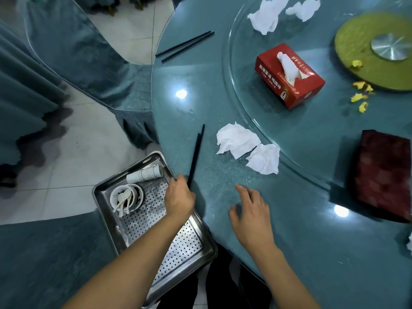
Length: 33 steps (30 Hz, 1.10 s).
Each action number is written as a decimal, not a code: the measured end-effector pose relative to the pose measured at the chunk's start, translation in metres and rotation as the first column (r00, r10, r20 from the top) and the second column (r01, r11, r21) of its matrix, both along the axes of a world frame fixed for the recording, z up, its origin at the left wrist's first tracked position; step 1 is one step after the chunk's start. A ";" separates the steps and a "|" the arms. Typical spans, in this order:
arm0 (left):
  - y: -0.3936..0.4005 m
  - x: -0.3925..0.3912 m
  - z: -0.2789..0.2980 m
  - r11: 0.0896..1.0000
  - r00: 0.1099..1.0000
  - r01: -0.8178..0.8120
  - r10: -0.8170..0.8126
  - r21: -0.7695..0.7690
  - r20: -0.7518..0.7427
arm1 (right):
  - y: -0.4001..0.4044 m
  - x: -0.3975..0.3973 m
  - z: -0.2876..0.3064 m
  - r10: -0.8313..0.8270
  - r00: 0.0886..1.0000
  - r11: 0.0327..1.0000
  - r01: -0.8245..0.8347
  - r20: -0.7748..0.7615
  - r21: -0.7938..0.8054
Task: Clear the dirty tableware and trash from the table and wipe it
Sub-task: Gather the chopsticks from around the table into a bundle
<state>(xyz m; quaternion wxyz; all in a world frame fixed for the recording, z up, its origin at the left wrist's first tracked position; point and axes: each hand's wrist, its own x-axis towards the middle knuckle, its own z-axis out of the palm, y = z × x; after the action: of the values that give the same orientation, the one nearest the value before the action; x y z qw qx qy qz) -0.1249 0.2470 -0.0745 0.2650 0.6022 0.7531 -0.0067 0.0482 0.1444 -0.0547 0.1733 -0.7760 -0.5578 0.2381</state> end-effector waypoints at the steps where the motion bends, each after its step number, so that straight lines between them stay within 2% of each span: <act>1: -0.001 -0.004 -0.001 1.000 0.999 -0.020 0.021 -0.010 0.038 | 0.000 -0.002 -0.001 0.007 1.000 1.000 -0.007 -0.001 -0.013; 4: -0.006 -0.017 -0.001 0.997 0.989 -0.069 0.073 -0.033 0.125 | -0.001 -0.010 -0.002 0.027 1.000 0.998 -0.027 -0.003 -0.049; 11: -0.001 -0.018 0.010 0.998 0.966 -0.059 0.062 -0.018 0.252 | 0.002 -0.038 -0.001 0.036 0.999 0.995 -0.033 0.034 -0.095; 15: 0.001 -0.028 0.000 0.987 0.920 -0.140 0.158 -0.077 0.357 | 0.021 -0.050 -0.002 0.061 0.996 0.990 -0.052 0.064 -0.134; 21: -0.001 -0.041 -0.010 1.000 0.950 0.004 -0.003 -0.003 0.313 | 0.039 -0.059 -0.009 0.047 0.998 0.987 -0.039 0.047 -0.157; 26: 0.013 -0.021 -0.006 0.999 0.957 -0.034 0.035 -0.009 0.287 | 0.024 -0.057 -0.017 0.010 1.000 0.987 -0.008 0.013 -0.157; 33: 0.033 0.011 0.011 0.997 0.991 -0.018 0.028 -0.075 0.130 | 0.011 -0.052 -0.023 -0.042 0.999 0.993 0.042 0.005 -0.109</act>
<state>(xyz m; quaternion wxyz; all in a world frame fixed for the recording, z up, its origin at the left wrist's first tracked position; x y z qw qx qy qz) -0.1141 0.2805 -0.0637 0.3360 0.5824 0.7401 0.0081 -0.0035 0.1552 -0.0775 0.1347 -0.7962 -0.5277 0.2635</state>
